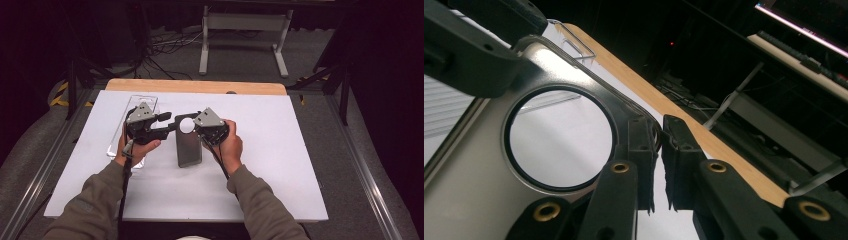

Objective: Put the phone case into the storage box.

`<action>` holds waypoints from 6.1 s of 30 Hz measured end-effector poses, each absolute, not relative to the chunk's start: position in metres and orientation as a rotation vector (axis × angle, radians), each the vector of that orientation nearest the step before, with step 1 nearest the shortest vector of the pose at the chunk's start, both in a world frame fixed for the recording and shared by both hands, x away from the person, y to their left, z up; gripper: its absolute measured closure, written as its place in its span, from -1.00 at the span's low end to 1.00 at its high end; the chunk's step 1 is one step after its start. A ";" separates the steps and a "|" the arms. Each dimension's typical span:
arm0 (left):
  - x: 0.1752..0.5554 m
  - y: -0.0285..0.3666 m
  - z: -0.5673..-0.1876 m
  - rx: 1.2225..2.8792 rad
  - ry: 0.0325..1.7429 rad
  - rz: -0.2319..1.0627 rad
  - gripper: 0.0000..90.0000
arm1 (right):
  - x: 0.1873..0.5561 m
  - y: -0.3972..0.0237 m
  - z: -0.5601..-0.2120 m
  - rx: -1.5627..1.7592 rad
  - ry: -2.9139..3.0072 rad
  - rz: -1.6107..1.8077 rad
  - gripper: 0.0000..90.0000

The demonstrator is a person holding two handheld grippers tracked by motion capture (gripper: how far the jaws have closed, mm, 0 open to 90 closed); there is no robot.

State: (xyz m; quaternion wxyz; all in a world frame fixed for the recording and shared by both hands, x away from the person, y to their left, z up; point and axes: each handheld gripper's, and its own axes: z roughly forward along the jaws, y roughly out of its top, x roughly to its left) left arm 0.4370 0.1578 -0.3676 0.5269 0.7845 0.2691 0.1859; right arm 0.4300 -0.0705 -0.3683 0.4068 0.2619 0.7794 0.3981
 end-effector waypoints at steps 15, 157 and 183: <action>0.432 0.158 -0.363 1.927 0.675 0.501 0.72 | 0.418 -0.063 -0.367 0.605 1.918 1.006 0.82; 0.424 0.258 -0.327 1.481 0.893 0.699 0.85 | 0.322 -0.206 -0.432 0.705 2.062 1.123 -0.56; 0.491 0.267 -0.316 1.515 0.956 0.749 0.86 | 0.326 -0.203 -0.434 0.705 2.089 1.132 -0.53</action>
